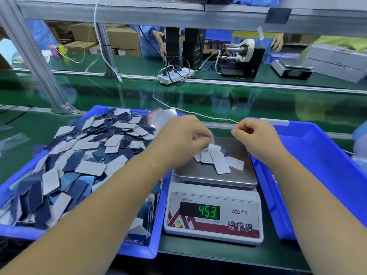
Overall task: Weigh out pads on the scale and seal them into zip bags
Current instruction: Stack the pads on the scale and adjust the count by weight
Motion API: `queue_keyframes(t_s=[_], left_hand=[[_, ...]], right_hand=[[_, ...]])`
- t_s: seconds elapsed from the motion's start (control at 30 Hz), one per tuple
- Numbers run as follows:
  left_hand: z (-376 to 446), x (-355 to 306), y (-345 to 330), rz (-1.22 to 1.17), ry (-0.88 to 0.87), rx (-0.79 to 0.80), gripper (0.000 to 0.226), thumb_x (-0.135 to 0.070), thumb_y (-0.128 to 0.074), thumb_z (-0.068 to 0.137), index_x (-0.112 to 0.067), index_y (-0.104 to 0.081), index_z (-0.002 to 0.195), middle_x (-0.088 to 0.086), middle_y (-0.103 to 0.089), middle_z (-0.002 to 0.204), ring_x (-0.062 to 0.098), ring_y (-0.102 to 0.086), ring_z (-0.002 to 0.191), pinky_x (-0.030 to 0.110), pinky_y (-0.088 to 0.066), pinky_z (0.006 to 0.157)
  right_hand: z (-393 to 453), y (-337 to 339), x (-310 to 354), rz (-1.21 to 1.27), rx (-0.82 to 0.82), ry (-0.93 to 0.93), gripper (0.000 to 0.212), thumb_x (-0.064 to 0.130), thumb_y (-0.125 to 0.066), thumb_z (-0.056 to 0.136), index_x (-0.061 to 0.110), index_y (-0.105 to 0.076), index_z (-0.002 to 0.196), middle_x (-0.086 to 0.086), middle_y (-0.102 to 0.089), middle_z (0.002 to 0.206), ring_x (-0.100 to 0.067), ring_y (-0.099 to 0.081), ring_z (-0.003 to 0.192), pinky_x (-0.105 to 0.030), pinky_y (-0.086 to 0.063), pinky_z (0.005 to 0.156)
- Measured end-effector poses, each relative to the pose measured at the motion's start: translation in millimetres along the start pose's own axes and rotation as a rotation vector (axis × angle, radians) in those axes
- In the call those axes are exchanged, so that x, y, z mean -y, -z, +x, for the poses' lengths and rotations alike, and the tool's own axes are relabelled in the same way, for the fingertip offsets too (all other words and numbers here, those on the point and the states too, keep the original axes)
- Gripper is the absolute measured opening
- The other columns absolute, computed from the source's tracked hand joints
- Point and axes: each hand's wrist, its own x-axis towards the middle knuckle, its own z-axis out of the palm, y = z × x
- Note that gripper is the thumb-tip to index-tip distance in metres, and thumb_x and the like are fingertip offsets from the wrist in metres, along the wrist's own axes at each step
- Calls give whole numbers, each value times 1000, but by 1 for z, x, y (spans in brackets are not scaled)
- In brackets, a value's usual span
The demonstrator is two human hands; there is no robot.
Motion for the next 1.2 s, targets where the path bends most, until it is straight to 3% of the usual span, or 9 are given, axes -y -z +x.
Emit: queue_keyframes(t_s=[0.1,0.2,0.33,0.43,0.63,0.77,0.97,1.1,1.2], left_hand=[[-3,-2,-19,154,-79,202,19,-36,-67,94,-28,-79,107,-5,-60,107,16,-50,106,38,-43,96],[-9,3,-16,82,-35,326,31,-55,-65,89,-39,-73,114,-13,-47,107,10,-38,110,23,-35,98],[-11,14,14,45,87,247,11,-40,-65,91,-46,-70,99,-17,-48,101,-1,-48,96,11,-33,79],[-14,29,38,256,258,393,10,-35,-69,86,-43,-63,86,-16,-52,87,-2,-52,76,17,-35,61],[-30,44,50,485,485,715,32,-47,-84,73,-33,-64,94,-14,-60,87,5,-59,71,24,-40,55],[-29,51,47,446,480,709,18,-33,-84,78,-26,-68,84,-11,-66,75,5,-58,62,19,-38,49],[-26,54,47,396,485,651,23,-29,-85,75,-29,-64,84,-9,-64,75,12,-60,62,24,-42,55],[-15,42,40,346,395,444,17,-43,-74,81,-32,-62,79,-13,-60,75,5,-56,68,26,-39,57],[-2,19,18,244,340,356,32,-62,-66,81,-32,-65,92,-15,-59,87,5,-57,80,26,-43,64]], right_hand=[[0,-1,-1,-2,3,4,20,19,-66,90,25,-66,71,20,-57,55,3,-48,53,-8,-37,49],[0,0,-2,-7,-1,2,19,20,-66,89,25,-67,71,18,-59,57,2,-50,56,-9,-38,50],[0,0,-1,-6,8,-7,18,21,-65,89,25,-67,72,17,-60,59,2,-49,56,-19,-40,55],[-1,-1,1,-7,9,-3,17,21,-65,90,25,-68,73,10,-62,66,3,-50,58,-11,-41,53],[-2,0,2,-34,21,-18,16,22,-64,90,25,-68,74,17,-63,65,5,-52,59,-8,-39,50],[-2,-1,3,-53,22,-17,16,23,-64,90,25,-68,74,18,-65,69,5,-52,60,-9,-39,51],[-3,0,3,-51,22,-16,16,23,-65,90,26,-69,74,14,-66,69,4,-53,61,-13,-41,54],[-5,5,6,-102,152,20,7,33,-72,85,32,-68,80,22,-64,72,5,-52,61,-10,-38,52],[-5,12,10,-198,313,24,21,46,-81,75,37,-67,86,20,-62,80,11,-52,64,-10,-38,55]])
